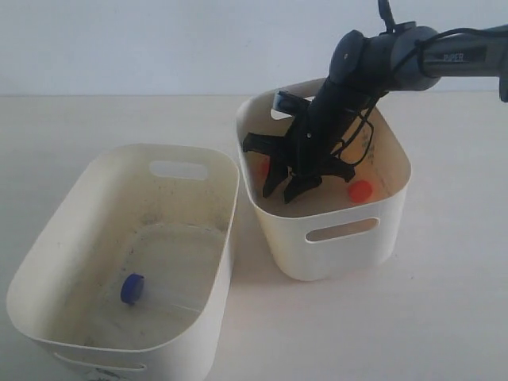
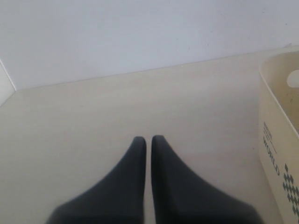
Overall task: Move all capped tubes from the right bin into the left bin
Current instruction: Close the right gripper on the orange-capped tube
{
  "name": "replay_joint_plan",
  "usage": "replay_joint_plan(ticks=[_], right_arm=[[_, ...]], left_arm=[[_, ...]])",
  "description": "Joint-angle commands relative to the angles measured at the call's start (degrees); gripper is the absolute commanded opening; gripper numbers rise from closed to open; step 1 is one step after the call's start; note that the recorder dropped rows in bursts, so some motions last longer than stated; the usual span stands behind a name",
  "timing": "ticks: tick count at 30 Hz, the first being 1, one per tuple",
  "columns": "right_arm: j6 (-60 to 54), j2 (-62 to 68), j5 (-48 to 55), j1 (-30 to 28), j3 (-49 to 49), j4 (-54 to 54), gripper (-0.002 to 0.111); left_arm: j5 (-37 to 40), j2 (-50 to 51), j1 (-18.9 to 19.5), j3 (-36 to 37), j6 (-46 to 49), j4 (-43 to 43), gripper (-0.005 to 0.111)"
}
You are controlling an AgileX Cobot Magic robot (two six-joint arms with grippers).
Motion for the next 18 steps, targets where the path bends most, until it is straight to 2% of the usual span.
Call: replay_joint_plan(ticks=[1, 18], right_arm=[[-0.1, 2.6, 0.9, 0.0, 1.5, -8.0, 0.000], [-0.7, -12.9, 0.7, -0.1, 1.5, -8.7, 0.000]], left_arm=[[-0.5, -0.2, 0.1, -0.2, -0.7, -0.1, 0.004], [-0.5, -0.2, 0.1, -0.2, -0.7, -0.1, 0.004]])
